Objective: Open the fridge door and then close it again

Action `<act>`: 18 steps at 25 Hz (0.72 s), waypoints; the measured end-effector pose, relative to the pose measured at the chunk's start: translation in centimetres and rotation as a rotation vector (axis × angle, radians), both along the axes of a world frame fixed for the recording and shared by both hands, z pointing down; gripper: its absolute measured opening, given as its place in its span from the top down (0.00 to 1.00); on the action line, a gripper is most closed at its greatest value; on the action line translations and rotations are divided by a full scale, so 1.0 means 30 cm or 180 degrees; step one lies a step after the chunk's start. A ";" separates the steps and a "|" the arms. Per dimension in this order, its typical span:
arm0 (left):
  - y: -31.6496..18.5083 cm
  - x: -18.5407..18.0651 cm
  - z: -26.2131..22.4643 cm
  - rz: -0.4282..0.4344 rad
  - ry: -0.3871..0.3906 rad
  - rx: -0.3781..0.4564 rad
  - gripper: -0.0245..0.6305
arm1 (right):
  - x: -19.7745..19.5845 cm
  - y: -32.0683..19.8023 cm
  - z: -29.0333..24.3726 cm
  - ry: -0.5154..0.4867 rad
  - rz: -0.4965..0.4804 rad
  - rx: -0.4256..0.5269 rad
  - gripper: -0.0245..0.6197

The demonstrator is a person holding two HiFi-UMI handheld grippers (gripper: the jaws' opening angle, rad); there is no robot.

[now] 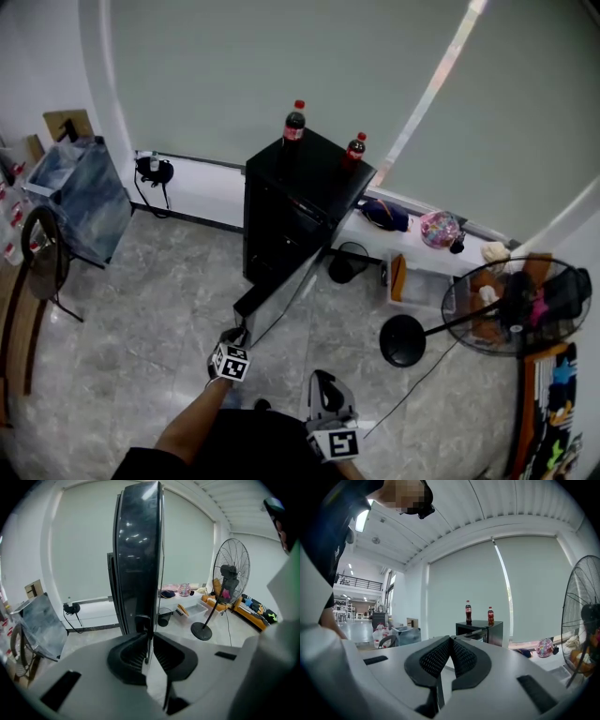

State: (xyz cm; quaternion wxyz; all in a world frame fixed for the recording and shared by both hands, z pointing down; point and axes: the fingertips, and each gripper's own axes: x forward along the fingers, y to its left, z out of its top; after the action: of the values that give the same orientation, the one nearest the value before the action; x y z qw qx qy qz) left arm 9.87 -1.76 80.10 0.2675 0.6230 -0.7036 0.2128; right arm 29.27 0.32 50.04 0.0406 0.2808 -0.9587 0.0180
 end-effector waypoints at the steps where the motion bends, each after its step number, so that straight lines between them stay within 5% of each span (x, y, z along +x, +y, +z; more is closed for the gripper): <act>1: -0.005 -0.013 0.010 0.0039 0.0009 0.0039 0.90 | -0.019 -0.002 -0.001 -0.0003 0.0017 -0.0007 0.95; 18: -0.055 -0.317 -0.006 0.0611 -0.0029 -0.0064 0.90 | -0.349 0.018 -0.004 0.0013 0.0361 -0.0057 0.95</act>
State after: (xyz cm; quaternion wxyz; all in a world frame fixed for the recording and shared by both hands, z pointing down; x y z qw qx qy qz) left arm 0.36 -3.43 79.91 0.2489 0.6839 -0.6397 0.2474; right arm 18.80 0.87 49.91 0.0441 0.3344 -0.9410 0.0283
